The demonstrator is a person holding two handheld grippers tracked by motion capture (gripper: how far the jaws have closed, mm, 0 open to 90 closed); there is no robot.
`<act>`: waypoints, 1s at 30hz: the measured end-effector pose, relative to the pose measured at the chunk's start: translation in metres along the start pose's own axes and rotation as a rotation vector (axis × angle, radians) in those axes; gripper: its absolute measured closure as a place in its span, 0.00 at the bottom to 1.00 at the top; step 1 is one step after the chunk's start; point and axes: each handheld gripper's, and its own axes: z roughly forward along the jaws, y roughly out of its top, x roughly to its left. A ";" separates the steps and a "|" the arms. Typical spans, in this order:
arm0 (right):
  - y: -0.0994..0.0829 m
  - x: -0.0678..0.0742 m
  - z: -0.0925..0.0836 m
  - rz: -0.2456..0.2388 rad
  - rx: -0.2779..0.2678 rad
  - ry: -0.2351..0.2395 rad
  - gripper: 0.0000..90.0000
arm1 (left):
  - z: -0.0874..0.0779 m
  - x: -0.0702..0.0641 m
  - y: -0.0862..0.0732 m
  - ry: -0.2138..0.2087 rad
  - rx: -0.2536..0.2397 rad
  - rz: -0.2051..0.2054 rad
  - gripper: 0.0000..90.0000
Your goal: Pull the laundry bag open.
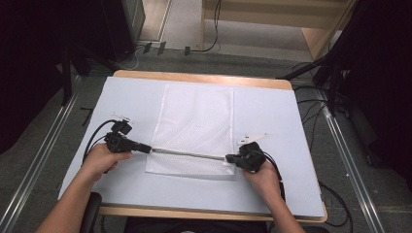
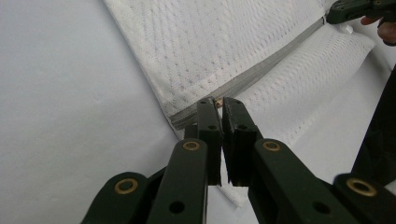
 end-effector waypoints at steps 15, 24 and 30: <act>0.003 -0.001 0.000 0.020 0.012 0.014 0.99 | 0.002 -0.002 -0.007 -0.015 0.013 0.014 0.96; 0.011 0.004 -0.004 0.010 -0.056 0.055 0.88 | -0.009 -0.001 -0.008 0.033 -0.120 0.064 0.75; 0.013 0.001 -0.010 0.021 -0.087 0.042 0.81 | -0.012 0.000 -0.009 0.088 -0.155 0.104 0.62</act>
